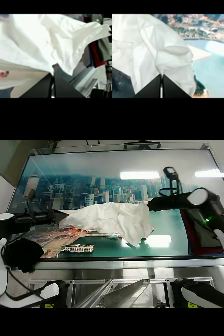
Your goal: Fold the shirts.
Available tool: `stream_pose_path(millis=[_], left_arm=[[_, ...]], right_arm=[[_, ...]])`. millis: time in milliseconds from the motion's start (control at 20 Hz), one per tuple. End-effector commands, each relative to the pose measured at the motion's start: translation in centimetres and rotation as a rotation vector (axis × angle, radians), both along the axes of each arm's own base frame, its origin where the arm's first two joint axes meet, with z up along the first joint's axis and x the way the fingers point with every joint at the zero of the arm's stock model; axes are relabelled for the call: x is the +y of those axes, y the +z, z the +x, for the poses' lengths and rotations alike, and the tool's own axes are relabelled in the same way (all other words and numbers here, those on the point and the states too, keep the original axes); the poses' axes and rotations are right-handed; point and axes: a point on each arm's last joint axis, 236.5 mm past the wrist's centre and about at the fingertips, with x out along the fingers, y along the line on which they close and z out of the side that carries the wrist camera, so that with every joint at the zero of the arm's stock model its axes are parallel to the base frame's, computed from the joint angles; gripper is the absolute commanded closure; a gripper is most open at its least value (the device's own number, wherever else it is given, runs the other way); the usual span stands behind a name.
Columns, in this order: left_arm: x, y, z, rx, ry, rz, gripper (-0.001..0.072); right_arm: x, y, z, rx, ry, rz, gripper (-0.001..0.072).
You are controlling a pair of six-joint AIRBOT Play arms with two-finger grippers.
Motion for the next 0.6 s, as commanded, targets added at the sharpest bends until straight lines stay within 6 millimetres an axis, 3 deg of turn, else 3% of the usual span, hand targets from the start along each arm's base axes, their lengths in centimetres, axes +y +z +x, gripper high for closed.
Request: stream_pose_path(millis=[0, 50, 100, 150, 200, 250, 400, 500, 550], left_arm=[[2.3, -7.7, 0.3, 0.163, 0.040, 0.025, 0.0696], [3.0, -8.2, 0.8, 0.180, 0.046, 0.009, 0.0694], [3.8, -8.4, 1.4, 0.187, 0.044, -0.012, 0.0654], [4.3, -8.3, 1.9, 0.193, 0.035, -0.034, 0.0386], [4.9, -7.9, 2.3, 0.203, 0.024, -0.059, 0.0147], [5.4, -7.6, 2.6, 0.222, 0.022, -0.084, -0.0013], [7.0, -5.8, 2.3, 0.304, 0.001, -0.132, -0.0010], [6.9, -5.3, 0.8, 0.372, -0.023, -0.139, 0.0073], [6.5, -5.3, 0.0, 0.383, -0.023, -0.136, 0.0078]], right_arm=[[-0.8, -7.9, 3.0, 0.091, -0.070, -0.030, 0.0694], [-1.2, -8.3, 3.9, 0.078, -0.093, -0.031, 0.0660], [-2.0, -7.9, 4.8, 0.055, -0.123, -0.028, 0.0425], [-2.8, -7.0, 5.5, 0.041, -0.151, -0.018, 0.0274], [-3.8, -5.7, 5.8, 0.034, -0.178, -0.004, 0.0265], [-5.0, -4.3, 5.7, 0.034, -0.196, 0.007, 0.0265], [-8.0, -1.5, 2.3, 0.135, -0.239, 0.043, 0.0287], [-8.6, -1.9, -1.4, 0.227, -0.236, 0.043, 0.0287], [-8.4, -2.7, -3.2, 0.266, -0.230, 0.043, 0.0287]])
